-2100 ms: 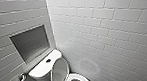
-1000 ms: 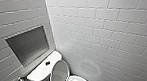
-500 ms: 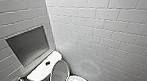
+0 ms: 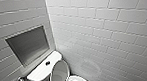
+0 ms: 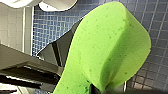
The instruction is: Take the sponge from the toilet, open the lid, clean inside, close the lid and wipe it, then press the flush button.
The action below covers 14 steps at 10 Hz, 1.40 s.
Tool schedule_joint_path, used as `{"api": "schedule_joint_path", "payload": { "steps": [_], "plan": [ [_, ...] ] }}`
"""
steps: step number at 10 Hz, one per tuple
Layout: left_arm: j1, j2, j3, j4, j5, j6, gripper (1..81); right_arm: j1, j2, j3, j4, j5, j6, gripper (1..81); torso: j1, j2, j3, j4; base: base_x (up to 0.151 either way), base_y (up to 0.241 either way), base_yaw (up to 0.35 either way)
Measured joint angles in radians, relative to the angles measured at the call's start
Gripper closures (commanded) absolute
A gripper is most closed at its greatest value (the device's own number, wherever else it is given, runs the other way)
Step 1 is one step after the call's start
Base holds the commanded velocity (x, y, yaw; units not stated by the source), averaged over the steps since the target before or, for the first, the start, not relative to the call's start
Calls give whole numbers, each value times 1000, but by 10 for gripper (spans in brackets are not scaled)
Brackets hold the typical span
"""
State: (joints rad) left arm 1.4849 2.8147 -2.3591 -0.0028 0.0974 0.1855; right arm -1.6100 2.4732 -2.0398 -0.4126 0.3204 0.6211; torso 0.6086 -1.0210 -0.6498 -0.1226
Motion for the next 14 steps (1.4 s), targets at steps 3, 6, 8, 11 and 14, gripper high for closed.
{"api": "schedule_joint_path", "payload": {
  "steps": [3, 6, 8, 11, 14],
  "plan": [
    [0, 20, 10, -13, -7, -2, 10, 24, -20, 64, 16, -134, -12, 811, 0, 0, 0, 0, 0, 0, 0],
    [1, 19, 9, -13, -7, -2, 10, 99, -64, 161, 273, -247, -343, 811, 2, -4, 0, 0, 0, 0, 0],
    [4, 19, 9, -13, -7, -2, 10, 131, -119, 262, 508, -254, -598, 811, 31, -51, 0, 0, 0, 0, 0],
    [9, 20, 9, -13, -8, -2, 10, 280, -197, 380, 600, -235, -663, 811, 100, -162, 0, 0, 0, 0, 0],
    [15, 29, 7, -13, -10, -2, 10, 385, -254, 473, 623, -253, -655, 811, 153, -250, -47, 0, 0, 0, 0]
  ]
}}
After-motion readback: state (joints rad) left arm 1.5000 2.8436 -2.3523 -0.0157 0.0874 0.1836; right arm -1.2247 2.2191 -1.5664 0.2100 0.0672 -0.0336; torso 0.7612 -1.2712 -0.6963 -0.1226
